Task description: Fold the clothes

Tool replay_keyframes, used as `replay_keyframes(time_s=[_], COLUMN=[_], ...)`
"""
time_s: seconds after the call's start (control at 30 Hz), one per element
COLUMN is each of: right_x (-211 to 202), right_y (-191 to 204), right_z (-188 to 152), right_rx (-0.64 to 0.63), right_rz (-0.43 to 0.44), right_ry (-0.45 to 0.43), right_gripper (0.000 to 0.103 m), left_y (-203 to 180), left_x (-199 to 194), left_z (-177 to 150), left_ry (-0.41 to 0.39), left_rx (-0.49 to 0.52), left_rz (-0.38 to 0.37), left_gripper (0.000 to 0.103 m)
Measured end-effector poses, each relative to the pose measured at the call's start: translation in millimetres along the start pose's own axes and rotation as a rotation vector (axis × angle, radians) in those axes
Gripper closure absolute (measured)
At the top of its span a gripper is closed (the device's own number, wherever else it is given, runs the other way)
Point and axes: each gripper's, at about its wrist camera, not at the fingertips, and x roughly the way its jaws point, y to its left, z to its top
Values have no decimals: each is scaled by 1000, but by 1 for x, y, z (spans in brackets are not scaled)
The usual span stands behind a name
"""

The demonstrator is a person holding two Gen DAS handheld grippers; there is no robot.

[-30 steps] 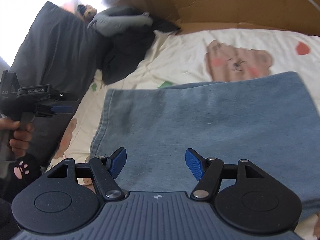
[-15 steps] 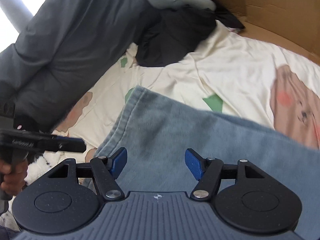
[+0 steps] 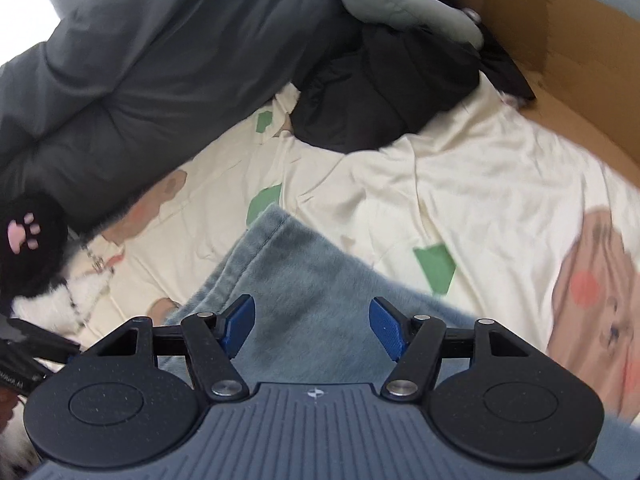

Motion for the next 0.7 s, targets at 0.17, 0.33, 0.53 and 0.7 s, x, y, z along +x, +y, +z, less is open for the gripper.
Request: replay_keyframes(time_s=[0.17, 0.33, 0.53, 0.7], right_x=[16, 36, 50, 60], right_y=[-2, 1, 1, 9], right_z=[27, 46, 62, 64], right_rx=[-116, -294, -410, -473], right_rz=[46, 158, 196, 236], right_ry=[45, 130, 193, 227], right_gripper=[39, 39, 42, 61], left_y=[9, 13, 20, 19], left_x=[10, 23, 21, 19], left_z=[-3, -6, -4, -6], left_ry=[22, 34, -28, -51], left_rx=[-60, -105, -184, -178], left_rz=[-80, -138, -151, -213], left_gripper=[60, 73, 73, 73])
